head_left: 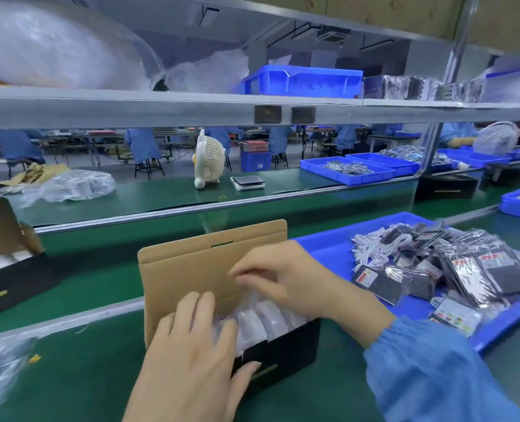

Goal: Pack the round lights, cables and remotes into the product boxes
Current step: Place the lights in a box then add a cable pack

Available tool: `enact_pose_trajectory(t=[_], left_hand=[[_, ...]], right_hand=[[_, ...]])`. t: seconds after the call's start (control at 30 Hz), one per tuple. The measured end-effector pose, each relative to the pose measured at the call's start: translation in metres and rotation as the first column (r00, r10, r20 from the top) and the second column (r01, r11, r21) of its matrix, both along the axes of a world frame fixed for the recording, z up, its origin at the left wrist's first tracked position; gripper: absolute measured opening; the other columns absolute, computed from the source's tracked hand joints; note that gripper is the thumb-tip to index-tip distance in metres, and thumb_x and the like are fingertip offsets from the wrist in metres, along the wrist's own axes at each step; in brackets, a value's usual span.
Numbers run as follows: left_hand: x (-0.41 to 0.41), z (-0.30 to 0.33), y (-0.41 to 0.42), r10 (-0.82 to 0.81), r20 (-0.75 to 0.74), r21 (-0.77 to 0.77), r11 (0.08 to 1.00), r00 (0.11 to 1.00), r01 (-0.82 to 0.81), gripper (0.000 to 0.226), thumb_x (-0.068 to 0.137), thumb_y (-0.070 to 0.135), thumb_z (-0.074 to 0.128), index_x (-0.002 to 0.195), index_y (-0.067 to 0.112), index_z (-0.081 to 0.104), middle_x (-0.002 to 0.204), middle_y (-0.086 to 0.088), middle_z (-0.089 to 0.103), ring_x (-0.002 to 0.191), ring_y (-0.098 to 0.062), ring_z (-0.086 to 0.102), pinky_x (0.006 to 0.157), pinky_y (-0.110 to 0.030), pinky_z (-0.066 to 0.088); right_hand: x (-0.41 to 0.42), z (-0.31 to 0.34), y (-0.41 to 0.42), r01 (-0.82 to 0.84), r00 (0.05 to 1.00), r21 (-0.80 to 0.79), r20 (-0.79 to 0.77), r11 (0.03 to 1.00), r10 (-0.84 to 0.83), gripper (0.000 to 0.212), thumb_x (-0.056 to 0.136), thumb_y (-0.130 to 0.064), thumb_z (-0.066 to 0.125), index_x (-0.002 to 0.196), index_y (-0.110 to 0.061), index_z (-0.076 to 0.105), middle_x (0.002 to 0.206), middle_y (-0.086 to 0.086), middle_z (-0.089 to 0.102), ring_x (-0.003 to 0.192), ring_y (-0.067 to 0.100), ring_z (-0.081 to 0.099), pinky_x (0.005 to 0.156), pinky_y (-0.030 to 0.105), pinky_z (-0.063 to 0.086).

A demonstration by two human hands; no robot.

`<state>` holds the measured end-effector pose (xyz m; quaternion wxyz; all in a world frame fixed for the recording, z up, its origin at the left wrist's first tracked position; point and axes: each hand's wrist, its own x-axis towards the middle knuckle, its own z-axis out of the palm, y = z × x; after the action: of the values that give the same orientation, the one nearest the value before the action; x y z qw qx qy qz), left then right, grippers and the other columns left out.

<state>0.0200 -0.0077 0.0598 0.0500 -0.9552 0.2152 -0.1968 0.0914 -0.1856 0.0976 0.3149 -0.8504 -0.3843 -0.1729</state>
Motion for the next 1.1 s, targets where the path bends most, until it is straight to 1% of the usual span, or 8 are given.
enact_pose_trajectory(t=[0.1,0.2,0.27,0.53,0.63,0.7,0.83,1.1], left_hand=[[0.01,0.005,0.006,-0.086,-0.005,-0.106,0.991,0.996,0.085,0.055,0.076,0.06,0.046,0.091,0.015,0.074,0.098,-0.008,0.069,0.086,-0.031,0.069,0.061,-0.039,0.056],[0.025,0.022,-0.006,-0.194,-0.142,-0.224,0.961,0.971,0.159,0.063,0.083,0.07,0.042,0.13,0.031,0.053,0.126,0.017,0.054,0.116,-0.011,0.052,0.096,-0.029,0.044],[0.042,0.023,-0.017,-0.286,-0.252,-0.264,0.94,0.925,0.218,0.054,0.083,0.071,0.048,0.126,0.038,0.047,0.124,0.024,0.052,0.112,-0.005,0.046,0.099,-0.023,0.038],[0.069,0.013,-0.037,-0.13,-0.37,0.165,0.965,0.92,0.203,0.099,0.072,0.092,0.024,0.147,0.027,0.027,0.134,0.009,0.047,0.118,-0.017,0.042,0.101,-0.036,0.036],[0.066,0.016,-0.041,-0.12,-0.369,0.223,0.951,0.922,0.213,0.106,0.065,0.096,0.021,0.143,0.026,0.025,0.128,0.003,0.049,0.113,-0.022,0.047,0.096,-0.039,0.039],[0.062,0.017,-0.045,-0.12,-0.361,0.233,0.949,0.925,0.214,0.103,0.065,0.095,0.028,0.14,0.026,0.026,0.123,-0.001,0.05,0.109,-0.027,0.051,0.091,-0.041,0.041],[0.05,0.018,-0.049,-0.171,-0.306,0.187,0.954,0.937,0.235,0.104,0.066,0.09,0.04,0.148,0.036,0.005,0.142,-0.007,0.039,0.125,-0.034,0.045,0.104,-0.043,0.038],[0.033,0.014,-0.04,-0.107,-0.295,0.145,0.977,0.949,0.155,0.088,0.076,0.082,0.046,0.147,0.042,0.014,0.144,-0.007,0.033,0.118,-0.028,0.048,0.095,-0.037,0.041]], right_hand=[[0.013,0.012,-0.073,0.292,0.938,0.284,0.103,0.913,-0.332,0.011,0.09,-0.012,0.067,0.097,-0.014,0.074,0.083,-0.006,0.073,0.069,0.007,0.068,0.071,0.027,0.056],[0.039,-0.01,-0.148,0.736,0.626,-0.325,-0.008,0.594,-0.78,0.027,0.092,-0.03,0.062,0.118,-0.022,0.065,0.109,-0.004,0.069,0.101,0.019,0.063,0.089,0.037,0.051],[0.041,-0.041,-0.171,0.621,0.488,-0.681,-0.049,0.387,-0.871,0.042,0.09,-0.036,0.061,0.129,-0.022,0.056,0.127,0.003,0.062,0.119,0.025,0.056,0.097,0.037,0.046],[0.016,-0.033,-0.156,0.777,0.527,-0.335,-0.117,0.533,-0.842,0.034,0.084,-0.005,0.059,0.105,-0.029,0.07,0.096,0.001,0.069,0.097,0.026,0.063,0.084,0.035,0.052],[-0.015,0.011,-0.115,0.53,0.838,0.312,-0.048,0.788,-0.544,0.029,0.084,0.0,0.068,0.099,-0.023,0.074,0.091,-0.015,0.072,0.087,0.003,0.066,0.08,0.012,0.047],[-0.025,0.036,-0.078,0.201,0.973,0.419,0.018,0.886,-0.229,0.024,0.08,-0.002,0.073,0.095,-0.021,0.074,0.088,-0.015,0.073,0.085,0.0,0.068,0.079,0.01,0.049],[0.0,0.035,-0.015,0.128,0.986,-0.047,-0.105,0.991,-0.133,0.017,0.08,-0.005,0.074,0.094,-0.015,0.073,0.091,-0.005,0.074,0.088,0.01,0.067,0.082,0.024,0.052],[0.028,-0.003,0.012,0.349,0.932,-0.718,0.33,0.602,-0.147,0.022,0.08,-0.008,0.062,0.098,-0.019,0.068,0.098,0.002,0.059,0.09,0.028,0.058,0.052,0.029,0.027]])
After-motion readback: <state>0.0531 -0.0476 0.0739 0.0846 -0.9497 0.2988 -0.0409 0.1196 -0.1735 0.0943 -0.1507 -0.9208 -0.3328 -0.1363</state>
